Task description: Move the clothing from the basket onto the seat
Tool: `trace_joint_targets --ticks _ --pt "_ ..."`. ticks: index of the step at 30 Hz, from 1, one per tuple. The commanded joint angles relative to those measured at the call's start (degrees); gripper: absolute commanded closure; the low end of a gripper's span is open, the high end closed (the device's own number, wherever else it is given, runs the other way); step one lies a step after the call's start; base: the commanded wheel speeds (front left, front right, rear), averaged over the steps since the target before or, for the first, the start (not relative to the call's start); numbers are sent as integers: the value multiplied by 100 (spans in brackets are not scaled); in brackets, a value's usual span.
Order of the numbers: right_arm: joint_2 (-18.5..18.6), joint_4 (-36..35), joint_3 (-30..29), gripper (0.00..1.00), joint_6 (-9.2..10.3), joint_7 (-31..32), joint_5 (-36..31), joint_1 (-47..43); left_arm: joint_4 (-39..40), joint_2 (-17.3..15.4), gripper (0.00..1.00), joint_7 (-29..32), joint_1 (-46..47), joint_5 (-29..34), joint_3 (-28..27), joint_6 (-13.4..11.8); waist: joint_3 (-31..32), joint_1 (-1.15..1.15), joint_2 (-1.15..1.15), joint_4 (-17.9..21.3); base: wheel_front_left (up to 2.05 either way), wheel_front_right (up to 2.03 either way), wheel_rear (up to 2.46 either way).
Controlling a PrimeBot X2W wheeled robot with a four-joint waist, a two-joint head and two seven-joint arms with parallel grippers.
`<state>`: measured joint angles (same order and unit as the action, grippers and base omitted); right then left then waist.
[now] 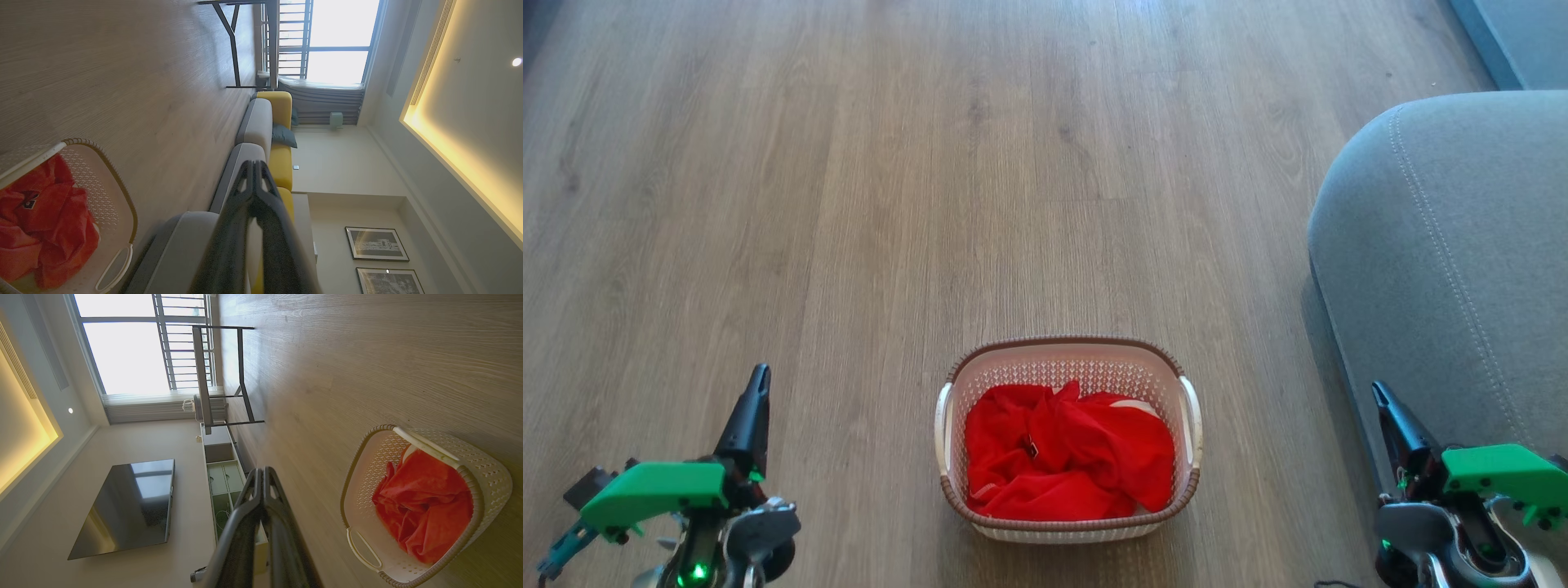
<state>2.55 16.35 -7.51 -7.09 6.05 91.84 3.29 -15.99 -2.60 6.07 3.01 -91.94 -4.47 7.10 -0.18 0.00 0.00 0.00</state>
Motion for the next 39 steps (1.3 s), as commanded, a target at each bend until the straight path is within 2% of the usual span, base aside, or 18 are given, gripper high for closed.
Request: trace_joint_targets --ticks 1,39 --pt "32 -233 101 100 -40 42 34 289 196 -28 100 40 318 -25 -203 39 0 0 0 0 0 0 0" --pt "32 -233 101 100 -40 42 34 289 196 -28 100 40 318 -25 -203 39 0 0 0 0 0 0 0"
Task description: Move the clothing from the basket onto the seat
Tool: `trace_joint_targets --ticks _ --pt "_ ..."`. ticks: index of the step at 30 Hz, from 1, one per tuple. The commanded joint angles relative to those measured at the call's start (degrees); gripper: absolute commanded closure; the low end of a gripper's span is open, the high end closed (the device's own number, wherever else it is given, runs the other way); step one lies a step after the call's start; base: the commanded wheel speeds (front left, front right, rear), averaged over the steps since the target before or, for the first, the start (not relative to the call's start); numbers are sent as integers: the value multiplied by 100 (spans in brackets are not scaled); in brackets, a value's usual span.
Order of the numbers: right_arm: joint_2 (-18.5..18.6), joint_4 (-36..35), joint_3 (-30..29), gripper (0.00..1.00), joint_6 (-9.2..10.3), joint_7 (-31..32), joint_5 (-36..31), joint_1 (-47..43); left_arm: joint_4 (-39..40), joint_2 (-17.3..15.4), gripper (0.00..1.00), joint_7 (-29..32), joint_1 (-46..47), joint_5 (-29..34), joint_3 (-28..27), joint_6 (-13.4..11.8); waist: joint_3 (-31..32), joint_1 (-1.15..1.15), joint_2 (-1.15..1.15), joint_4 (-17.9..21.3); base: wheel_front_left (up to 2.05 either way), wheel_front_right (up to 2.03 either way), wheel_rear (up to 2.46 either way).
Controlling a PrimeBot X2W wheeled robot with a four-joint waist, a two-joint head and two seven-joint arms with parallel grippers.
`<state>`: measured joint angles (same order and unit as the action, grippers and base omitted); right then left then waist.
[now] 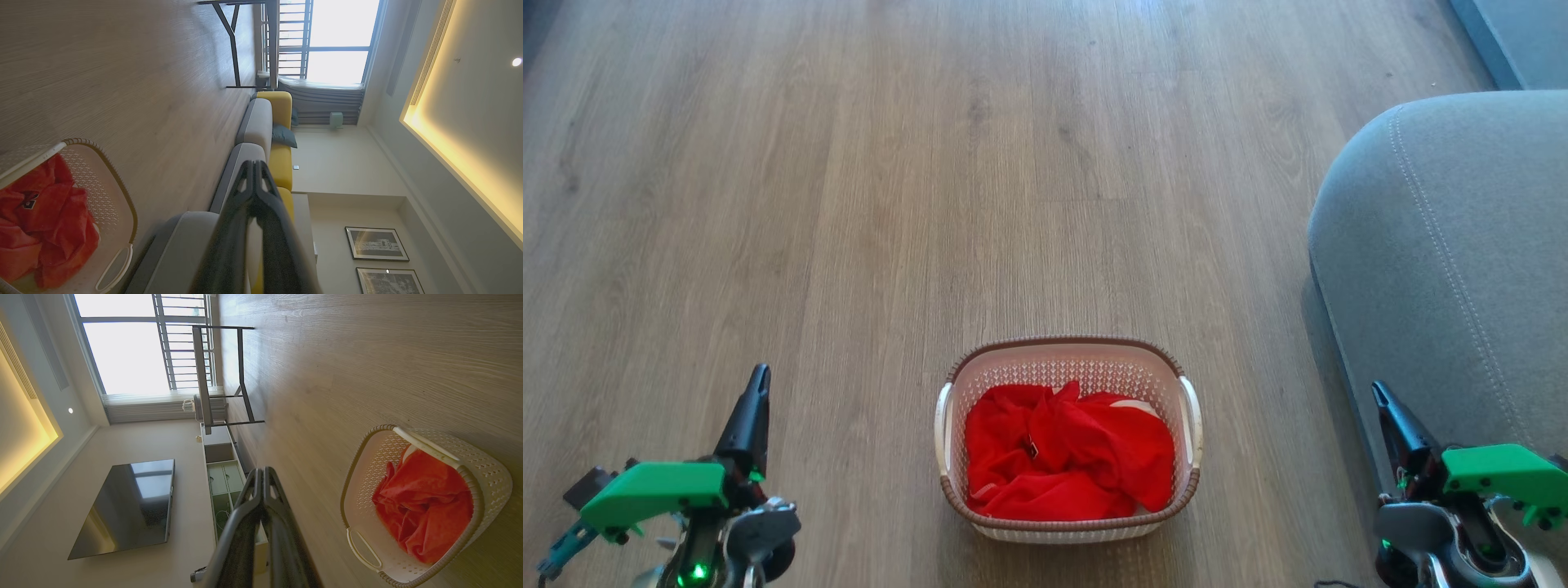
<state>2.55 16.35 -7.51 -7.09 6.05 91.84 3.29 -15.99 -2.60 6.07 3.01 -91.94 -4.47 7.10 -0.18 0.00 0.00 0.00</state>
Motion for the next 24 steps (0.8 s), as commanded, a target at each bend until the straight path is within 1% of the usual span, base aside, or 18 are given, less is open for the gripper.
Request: trace_joint_targets --ticks 1,7,8,12,24 --pt "32 -233 101 100 -40 42 34 289 196 -28 100 40 318 -25 -203 39 0 0 0 0 0 0 0" --pt "32 -233 101 100 -40 42 34 289 196 -28 100 40 318 -25 -203 39 0 0 0 0 0 0 0" --pt "0 1 0 0 0 0 0 0 -1 0 0 0 0 0 0 0 0 0 0 0 0 0 0" --pt "-29 272 27 0 1 -6 -6 -93 -278 6 0 -10 -136 7 20 -6 -3 0 0 1 0 0 0" --pt "41 277 135 0 -3 -116 -125 155 -367 -43 0 -187 109 180 101 -2 -24 0 0 5 0 0 0"
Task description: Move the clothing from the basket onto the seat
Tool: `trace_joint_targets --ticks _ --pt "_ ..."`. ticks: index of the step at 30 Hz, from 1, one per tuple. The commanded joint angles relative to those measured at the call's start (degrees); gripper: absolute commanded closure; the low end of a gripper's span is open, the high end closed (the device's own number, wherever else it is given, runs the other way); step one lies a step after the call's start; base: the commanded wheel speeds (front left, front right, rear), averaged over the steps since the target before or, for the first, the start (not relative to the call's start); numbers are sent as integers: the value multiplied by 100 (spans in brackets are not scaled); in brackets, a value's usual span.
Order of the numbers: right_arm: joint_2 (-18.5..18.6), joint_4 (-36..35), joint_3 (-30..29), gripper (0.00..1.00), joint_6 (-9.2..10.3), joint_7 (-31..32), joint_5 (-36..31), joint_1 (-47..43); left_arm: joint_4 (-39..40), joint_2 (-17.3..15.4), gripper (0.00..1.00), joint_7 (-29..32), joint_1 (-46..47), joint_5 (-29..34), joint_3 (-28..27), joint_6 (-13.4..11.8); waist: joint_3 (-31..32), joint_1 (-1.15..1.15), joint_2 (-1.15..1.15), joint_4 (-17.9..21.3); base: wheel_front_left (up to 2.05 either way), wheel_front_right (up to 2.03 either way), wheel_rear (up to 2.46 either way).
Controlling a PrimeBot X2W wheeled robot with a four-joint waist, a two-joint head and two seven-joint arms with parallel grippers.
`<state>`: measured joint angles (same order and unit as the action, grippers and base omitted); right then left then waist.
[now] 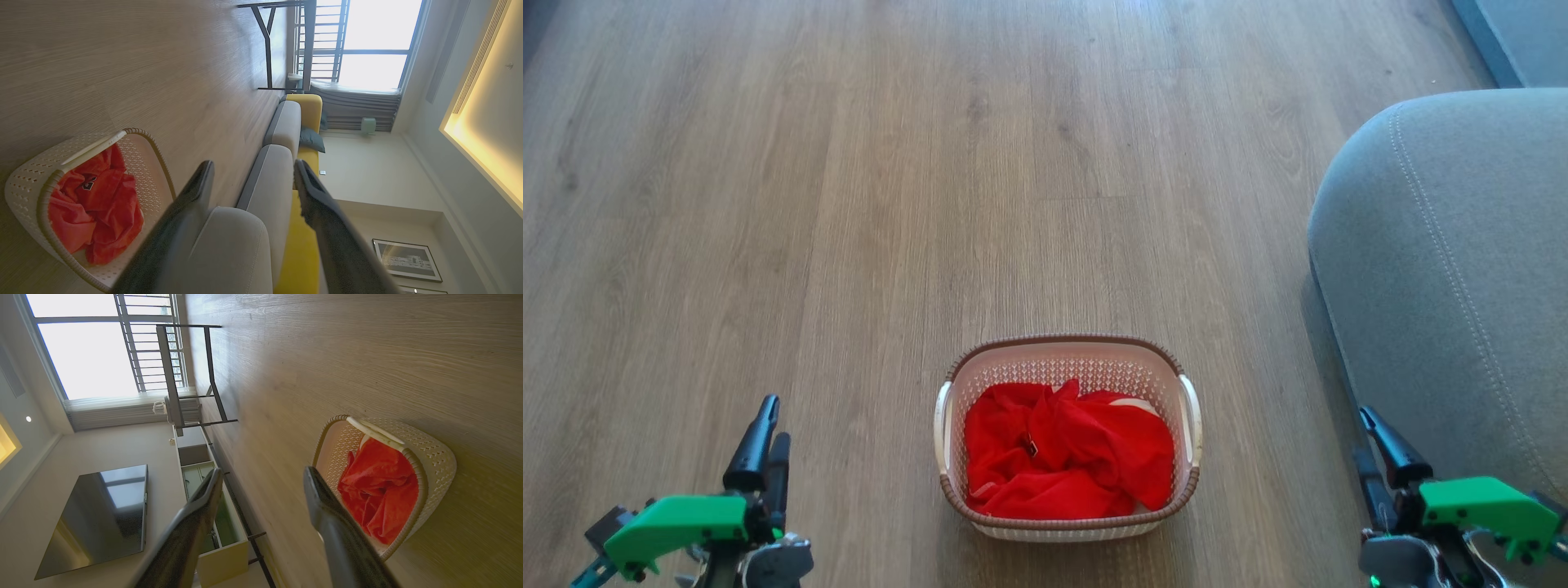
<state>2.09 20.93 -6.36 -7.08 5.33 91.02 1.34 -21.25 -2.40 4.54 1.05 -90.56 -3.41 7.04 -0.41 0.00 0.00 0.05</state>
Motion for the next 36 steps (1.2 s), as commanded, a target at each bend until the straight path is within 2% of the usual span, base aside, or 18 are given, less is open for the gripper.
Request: trace_joint_targets --ticks 1,15,36 --pt "100 -178 40 0 -4 -63 -61 372 151 -70 0 -56 326 68 12 5 -3 0 0 0 0 0 0" --pt "347 -70 480 0 -9 -381 -533 755 105 -131 0 -300 604 863 42 10 -41 0 0 4 0 0 0" --pt "552 76 1019 0 -16 -734 -2399 1302 53 -143 0 -653 970 3054 59 17 -119 0 0 5 0 0 0"
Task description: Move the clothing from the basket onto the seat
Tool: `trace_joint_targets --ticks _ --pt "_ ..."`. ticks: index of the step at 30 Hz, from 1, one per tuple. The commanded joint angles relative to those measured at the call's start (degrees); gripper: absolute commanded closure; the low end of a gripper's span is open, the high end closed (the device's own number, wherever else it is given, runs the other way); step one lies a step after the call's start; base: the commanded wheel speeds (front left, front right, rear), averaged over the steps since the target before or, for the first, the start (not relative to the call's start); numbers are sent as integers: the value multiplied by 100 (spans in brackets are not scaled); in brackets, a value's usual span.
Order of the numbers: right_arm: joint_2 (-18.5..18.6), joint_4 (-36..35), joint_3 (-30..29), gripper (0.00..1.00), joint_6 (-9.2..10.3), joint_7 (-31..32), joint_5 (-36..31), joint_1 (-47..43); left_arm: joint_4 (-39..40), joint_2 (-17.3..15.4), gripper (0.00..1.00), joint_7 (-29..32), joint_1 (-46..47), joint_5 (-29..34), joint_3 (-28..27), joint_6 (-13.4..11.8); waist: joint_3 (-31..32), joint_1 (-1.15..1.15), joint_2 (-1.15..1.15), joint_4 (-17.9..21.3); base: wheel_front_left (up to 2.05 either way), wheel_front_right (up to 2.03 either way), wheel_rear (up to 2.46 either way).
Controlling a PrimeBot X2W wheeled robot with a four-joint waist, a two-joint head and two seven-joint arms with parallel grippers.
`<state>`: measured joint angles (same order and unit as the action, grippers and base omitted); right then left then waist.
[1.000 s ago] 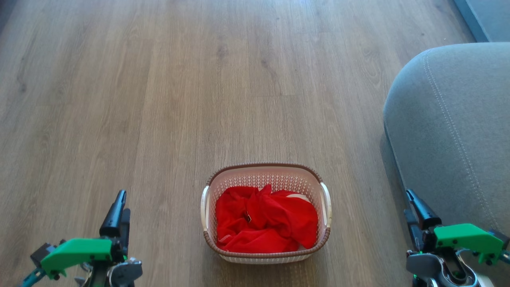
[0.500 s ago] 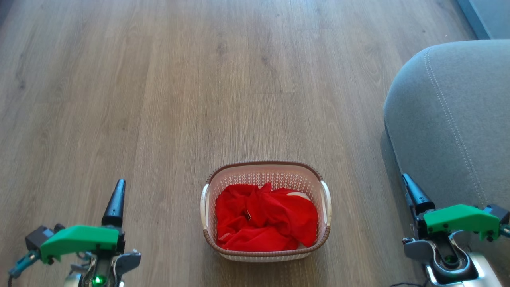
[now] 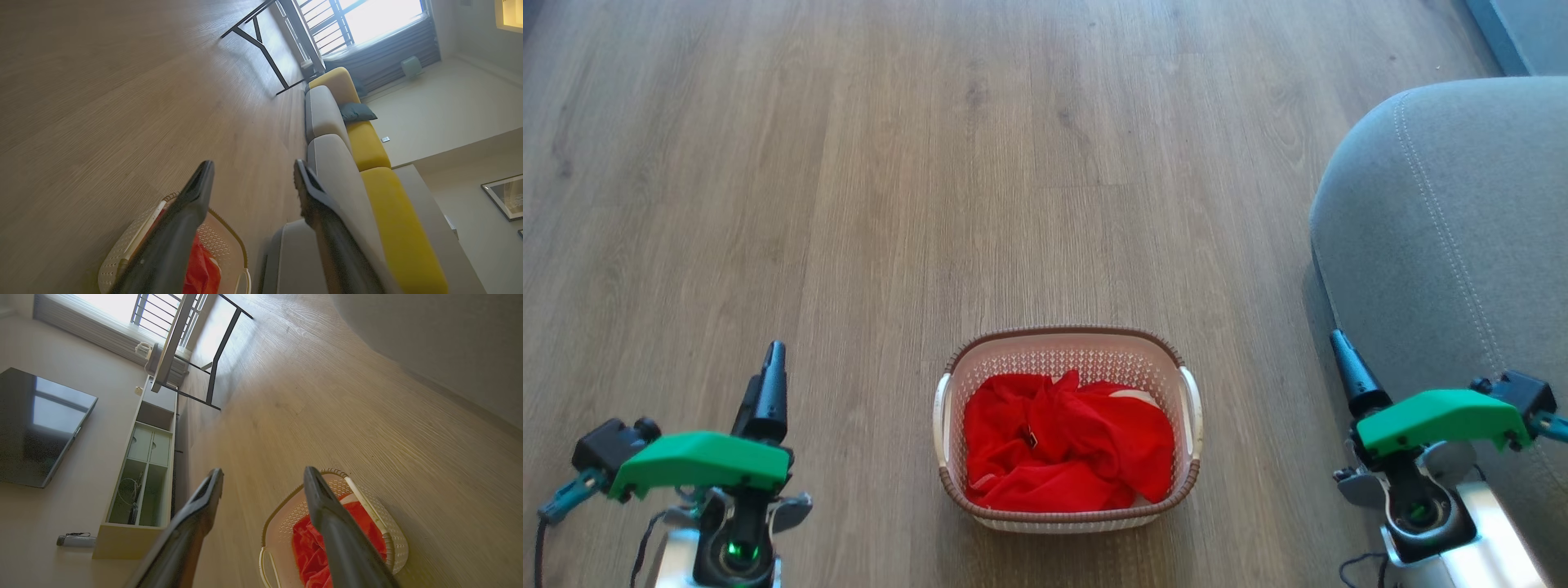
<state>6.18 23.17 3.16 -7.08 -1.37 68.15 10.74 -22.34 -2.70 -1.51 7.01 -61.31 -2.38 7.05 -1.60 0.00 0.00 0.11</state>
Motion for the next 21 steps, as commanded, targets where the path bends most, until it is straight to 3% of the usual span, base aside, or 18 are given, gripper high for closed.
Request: trace_joint_targets --ticks 1,21 --pt "162 -102 137 0 -16 -98 -287 419 150 -117 0 -82 407 320 -20 17 -4 0 0 0 0 0 0" --pt "322 175 676 0 -22 -417 -1680 895 -48 -266 0 -401 726 2016 335 -78 -82 0 0 -2 0 0 0"
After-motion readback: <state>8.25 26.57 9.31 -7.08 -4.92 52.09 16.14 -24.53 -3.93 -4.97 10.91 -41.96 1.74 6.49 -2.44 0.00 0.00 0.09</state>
